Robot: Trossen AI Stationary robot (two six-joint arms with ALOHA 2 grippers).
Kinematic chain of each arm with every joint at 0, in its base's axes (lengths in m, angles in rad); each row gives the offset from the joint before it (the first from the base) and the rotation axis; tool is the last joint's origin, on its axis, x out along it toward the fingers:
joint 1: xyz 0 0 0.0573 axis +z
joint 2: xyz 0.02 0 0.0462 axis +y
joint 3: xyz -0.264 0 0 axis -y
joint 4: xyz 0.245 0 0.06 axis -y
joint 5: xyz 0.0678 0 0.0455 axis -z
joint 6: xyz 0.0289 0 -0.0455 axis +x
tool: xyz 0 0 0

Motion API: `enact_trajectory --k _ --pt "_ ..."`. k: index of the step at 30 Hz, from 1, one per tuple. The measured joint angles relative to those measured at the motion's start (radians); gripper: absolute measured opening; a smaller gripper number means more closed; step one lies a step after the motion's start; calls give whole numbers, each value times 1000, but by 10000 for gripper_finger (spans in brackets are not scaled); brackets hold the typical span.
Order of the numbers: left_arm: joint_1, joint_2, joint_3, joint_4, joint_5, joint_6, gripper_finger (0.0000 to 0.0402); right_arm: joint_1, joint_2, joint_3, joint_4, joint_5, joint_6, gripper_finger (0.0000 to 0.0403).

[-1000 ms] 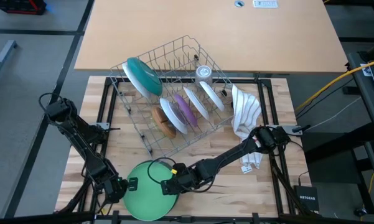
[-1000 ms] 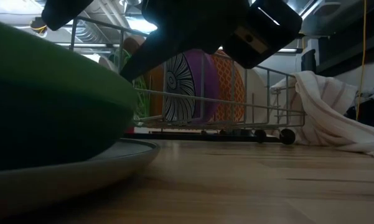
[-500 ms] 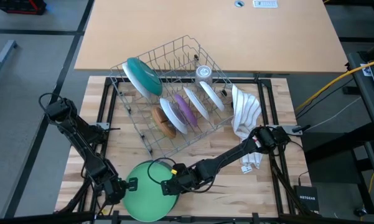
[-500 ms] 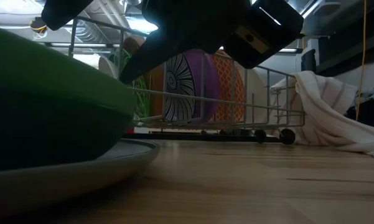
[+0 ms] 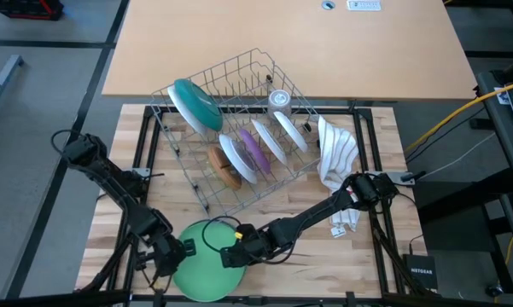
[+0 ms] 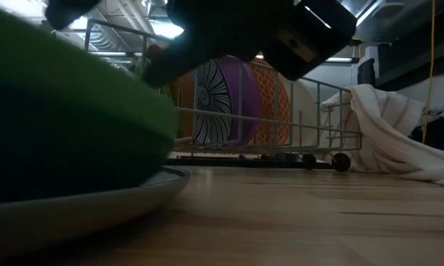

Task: Sort dishes
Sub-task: Put the light green plate into the dish rack

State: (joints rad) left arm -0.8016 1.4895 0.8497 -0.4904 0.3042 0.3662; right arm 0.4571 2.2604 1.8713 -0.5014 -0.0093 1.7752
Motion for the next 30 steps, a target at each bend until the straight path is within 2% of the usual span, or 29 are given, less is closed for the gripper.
enact_trajectory --k 7,16,21,30 --pt "54 0 0 64 21 -25 1 1 0 0 -21 1 0 232" --pt "72 3 -5 117 13 77 14 1 0 0 -22 1 0 232" --pt "72 44 -8 147 5 86 15 1 0 0 -23 2 0 232" --pt "71 33 3 164 2 -20 5 1 0 0 -22 2 0 232"
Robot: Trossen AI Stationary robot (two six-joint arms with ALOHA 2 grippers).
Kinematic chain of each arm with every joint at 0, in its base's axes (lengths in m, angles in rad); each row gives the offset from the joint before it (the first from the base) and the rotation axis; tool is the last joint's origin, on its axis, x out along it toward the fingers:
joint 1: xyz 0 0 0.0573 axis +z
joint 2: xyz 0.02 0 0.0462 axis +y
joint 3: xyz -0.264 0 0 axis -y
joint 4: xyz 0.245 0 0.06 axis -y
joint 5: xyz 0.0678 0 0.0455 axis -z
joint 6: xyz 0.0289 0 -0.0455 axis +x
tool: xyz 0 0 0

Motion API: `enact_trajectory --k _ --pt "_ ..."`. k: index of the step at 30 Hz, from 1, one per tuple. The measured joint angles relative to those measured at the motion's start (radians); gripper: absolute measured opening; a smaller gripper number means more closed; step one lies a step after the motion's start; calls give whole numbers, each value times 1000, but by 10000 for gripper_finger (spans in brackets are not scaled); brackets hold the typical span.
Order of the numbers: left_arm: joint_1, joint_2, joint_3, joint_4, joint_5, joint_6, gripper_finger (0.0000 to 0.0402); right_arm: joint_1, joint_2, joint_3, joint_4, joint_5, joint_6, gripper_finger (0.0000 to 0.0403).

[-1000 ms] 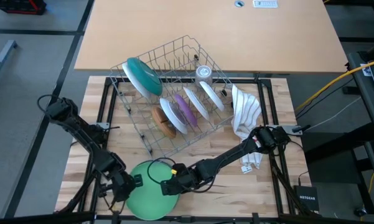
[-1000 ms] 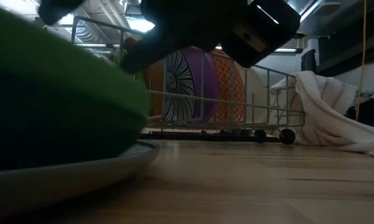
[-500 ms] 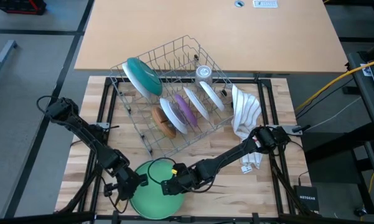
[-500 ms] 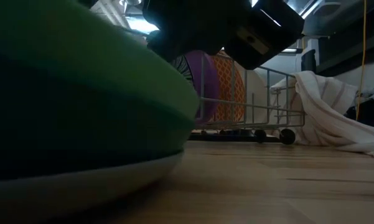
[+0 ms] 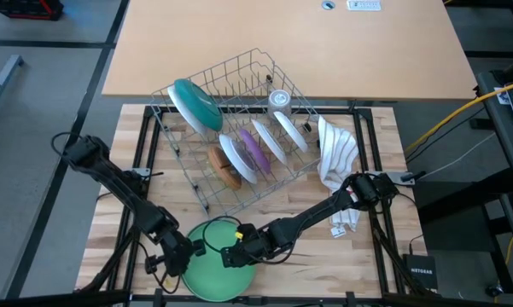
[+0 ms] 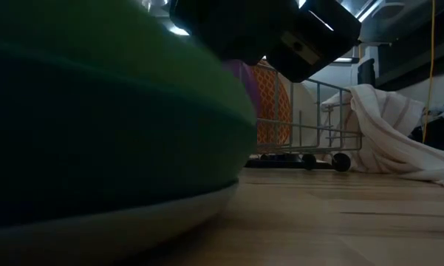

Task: Sort dishes
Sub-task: Put the light green plate into the dish rack

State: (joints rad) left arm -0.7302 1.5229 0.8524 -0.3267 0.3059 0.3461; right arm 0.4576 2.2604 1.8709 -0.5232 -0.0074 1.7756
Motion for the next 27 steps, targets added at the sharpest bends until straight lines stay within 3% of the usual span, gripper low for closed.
enact_trajectory --k 10,27 --pt "0 -36 0 26 5 -83 2 0 0 0 28 23 -110 232" --pt "8 -51 0 25 5 -137 1 75 0 1 408 50 -432 232"
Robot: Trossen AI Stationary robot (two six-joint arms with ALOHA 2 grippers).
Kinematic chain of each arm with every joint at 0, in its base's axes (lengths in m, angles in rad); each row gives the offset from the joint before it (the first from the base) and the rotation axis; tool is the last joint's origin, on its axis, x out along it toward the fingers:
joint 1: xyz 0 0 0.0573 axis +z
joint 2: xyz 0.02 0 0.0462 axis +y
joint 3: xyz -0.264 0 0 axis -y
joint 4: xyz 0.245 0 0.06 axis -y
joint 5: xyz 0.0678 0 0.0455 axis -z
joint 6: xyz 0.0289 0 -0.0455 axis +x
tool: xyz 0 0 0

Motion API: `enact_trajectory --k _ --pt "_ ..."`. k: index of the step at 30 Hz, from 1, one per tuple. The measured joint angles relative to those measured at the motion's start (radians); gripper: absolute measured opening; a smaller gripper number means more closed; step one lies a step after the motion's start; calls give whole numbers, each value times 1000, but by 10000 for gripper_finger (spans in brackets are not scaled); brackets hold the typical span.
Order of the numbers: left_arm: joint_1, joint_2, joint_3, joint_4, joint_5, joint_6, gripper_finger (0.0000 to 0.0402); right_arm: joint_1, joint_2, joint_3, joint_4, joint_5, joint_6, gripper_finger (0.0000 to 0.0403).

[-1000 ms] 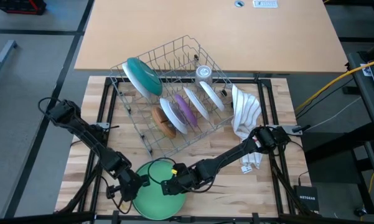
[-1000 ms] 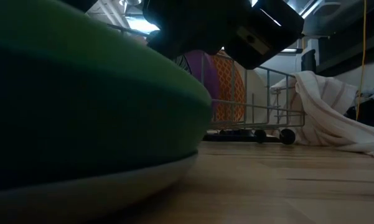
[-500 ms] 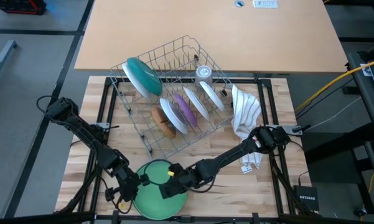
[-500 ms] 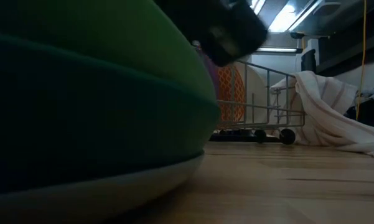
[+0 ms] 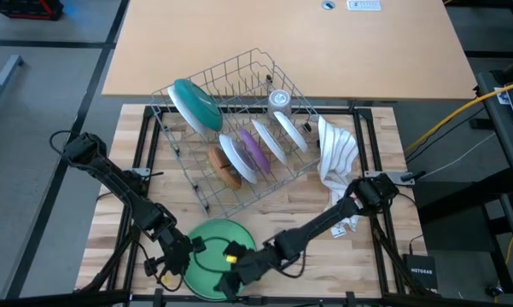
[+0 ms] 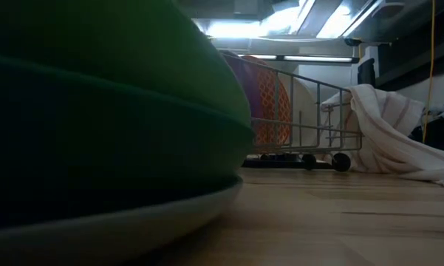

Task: Sort dishes
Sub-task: Put the light green plate into the dish rack

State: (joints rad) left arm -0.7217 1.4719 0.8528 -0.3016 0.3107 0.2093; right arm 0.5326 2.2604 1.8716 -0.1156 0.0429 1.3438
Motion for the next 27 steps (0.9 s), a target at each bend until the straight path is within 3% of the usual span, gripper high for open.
enact_trajectory --k 9,15,27 --pt "45 0 0 7 1 -37 0 73 0 0 45 55 -390 232" --pt "65 0 0 25 1 -99 0 83 0 0 -14 183 -660 232" --pt "71 0 0 112 1 -198 0 82 0 0 -212 149 -828 232"
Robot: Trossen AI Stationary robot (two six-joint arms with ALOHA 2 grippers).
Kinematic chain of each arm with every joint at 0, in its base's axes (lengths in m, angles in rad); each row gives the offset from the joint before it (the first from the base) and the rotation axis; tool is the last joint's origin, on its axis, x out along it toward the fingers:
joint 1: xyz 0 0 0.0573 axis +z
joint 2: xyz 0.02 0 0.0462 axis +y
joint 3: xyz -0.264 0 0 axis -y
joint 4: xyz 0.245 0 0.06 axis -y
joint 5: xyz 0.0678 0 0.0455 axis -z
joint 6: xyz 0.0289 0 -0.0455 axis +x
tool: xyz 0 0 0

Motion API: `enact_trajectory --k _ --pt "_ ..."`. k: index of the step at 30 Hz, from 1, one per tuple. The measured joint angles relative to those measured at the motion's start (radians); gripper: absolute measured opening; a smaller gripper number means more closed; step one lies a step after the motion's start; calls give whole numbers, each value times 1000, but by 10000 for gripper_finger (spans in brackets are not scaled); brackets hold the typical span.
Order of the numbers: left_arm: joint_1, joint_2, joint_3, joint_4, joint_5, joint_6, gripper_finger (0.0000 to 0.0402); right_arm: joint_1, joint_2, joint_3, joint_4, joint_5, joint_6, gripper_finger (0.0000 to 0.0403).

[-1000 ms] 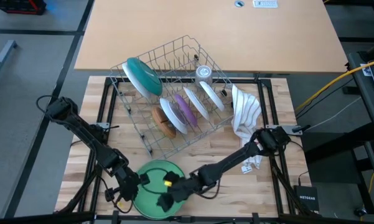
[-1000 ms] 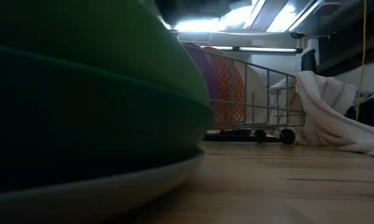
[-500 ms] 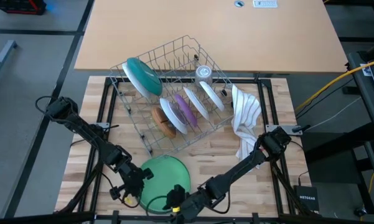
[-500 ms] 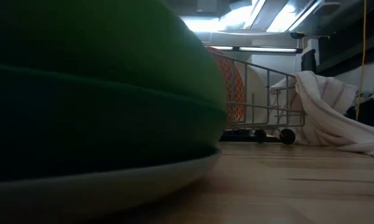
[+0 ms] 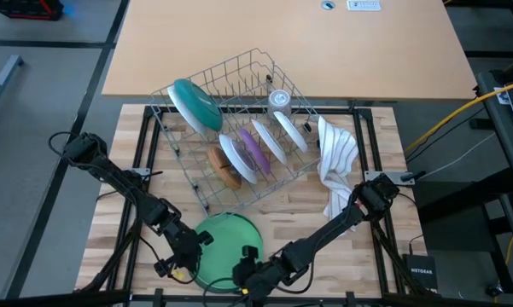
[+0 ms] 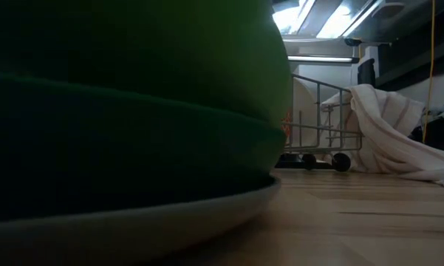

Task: Sort dishes
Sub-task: Put the light green plate into the dish rack

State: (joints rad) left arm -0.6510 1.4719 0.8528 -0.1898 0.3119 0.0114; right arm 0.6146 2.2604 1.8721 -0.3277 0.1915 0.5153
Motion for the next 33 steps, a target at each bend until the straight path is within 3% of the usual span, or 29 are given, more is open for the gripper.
enact_trajectory --k 13,30,33 --pt "0 0 0 54 0 -49 0 -6 0 0 -97 0 -1 222" --pt "0 0 0 72 -8 -61 0 -4 0 0 -70 -41 -23 24" --pt "-1 0 0 73 -5 -59 5 -2 0 0 -33 -44 -24 14"
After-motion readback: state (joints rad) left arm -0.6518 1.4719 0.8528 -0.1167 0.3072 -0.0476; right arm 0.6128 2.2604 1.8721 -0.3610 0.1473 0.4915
